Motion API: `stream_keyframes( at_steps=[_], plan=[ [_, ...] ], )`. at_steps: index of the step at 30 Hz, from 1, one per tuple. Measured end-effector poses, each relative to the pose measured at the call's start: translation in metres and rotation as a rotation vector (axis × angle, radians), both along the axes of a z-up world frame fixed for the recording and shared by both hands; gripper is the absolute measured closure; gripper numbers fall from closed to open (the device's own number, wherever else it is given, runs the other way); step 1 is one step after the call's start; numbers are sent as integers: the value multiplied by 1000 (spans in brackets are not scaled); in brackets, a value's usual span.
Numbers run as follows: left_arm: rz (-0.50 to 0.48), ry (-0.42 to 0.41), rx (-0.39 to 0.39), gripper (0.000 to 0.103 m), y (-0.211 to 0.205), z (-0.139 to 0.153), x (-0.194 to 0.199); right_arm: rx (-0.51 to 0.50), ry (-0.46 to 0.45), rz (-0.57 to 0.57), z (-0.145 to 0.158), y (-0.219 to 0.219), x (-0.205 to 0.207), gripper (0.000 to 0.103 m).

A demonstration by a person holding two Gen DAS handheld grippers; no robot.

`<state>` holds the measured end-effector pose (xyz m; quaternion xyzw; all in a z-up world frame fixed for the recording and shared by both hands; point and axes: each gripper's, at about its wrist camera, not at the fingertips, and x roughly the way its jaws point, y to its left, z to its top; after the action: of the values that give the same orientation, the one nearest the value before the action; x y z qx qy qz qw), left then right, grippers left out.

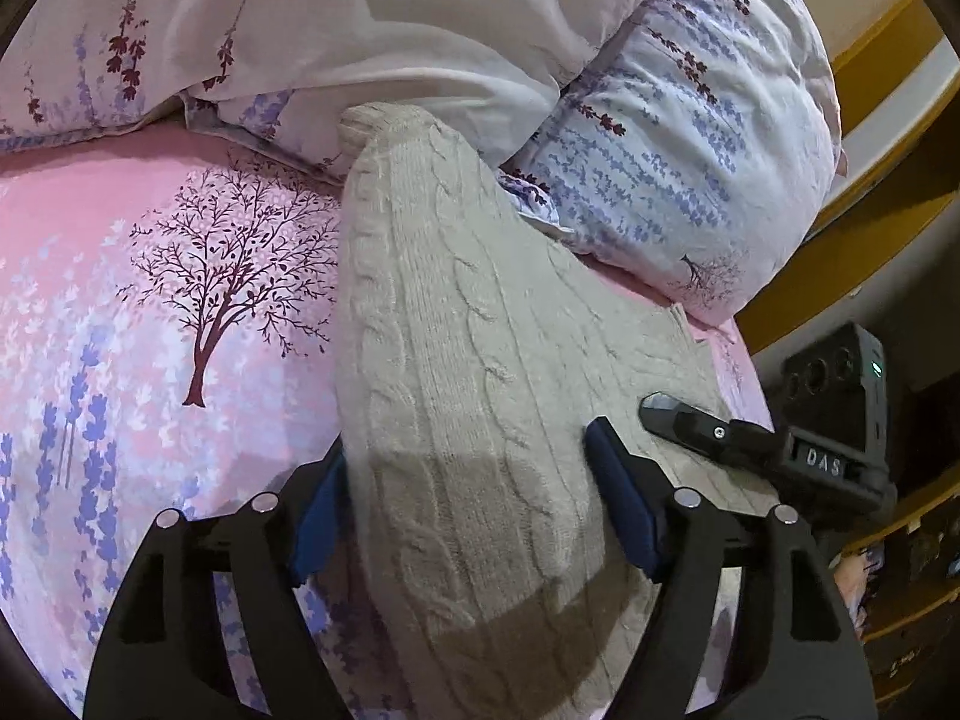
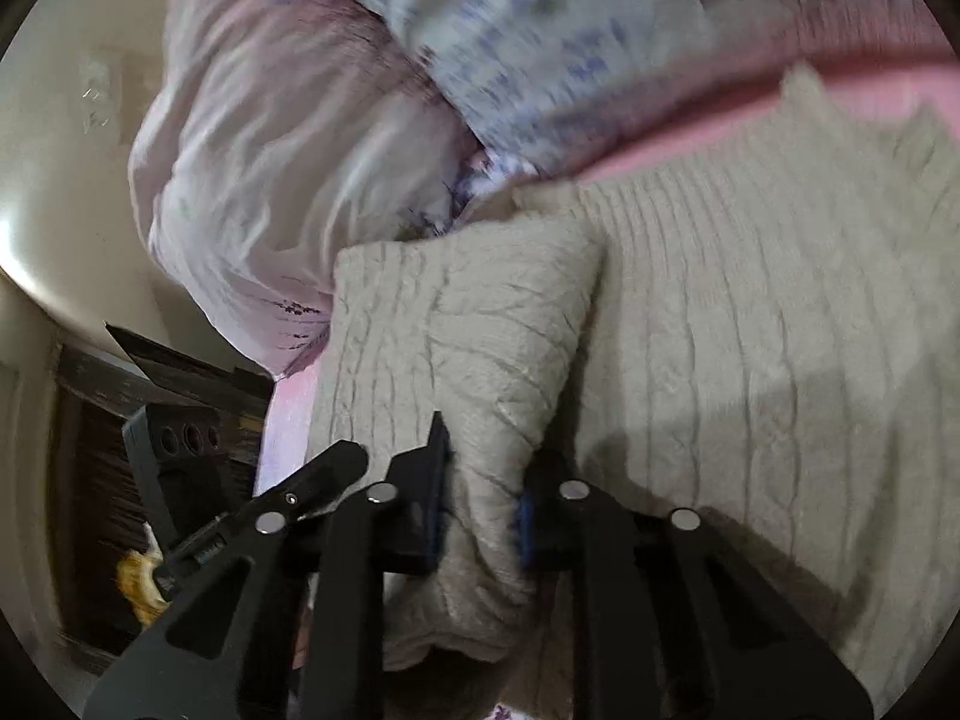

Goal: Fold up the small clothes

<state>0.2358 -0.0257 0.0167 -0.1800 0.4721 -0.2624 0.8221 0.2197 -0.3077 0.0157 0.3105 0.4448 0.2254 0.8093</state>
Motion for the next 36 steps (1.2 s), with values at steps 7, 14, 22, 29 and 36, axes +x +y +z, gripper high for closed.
stream_keyframes(
  at_steps=[7,14,22,29,36],
  plan=[
    [-5,-39,-90,9,3,18,-9,-234,-232,-106,66,-17,-30,88],
    [-55,-4,-86,9,-20,9,-16,-375,-156,-243,50,-75,-47,88],
    [-88,28,-97,12,-26,0,-23,-343,-134,-254,28,-91,-61,88],
    [-127,37,-97,15,-36,-3,-32,-281,-60,-276,13,-110,-66,73],
    [-139,34,-101,22,-37,-2,-40,-158,-101,-272,26,-131,-121,56]
  ],
)
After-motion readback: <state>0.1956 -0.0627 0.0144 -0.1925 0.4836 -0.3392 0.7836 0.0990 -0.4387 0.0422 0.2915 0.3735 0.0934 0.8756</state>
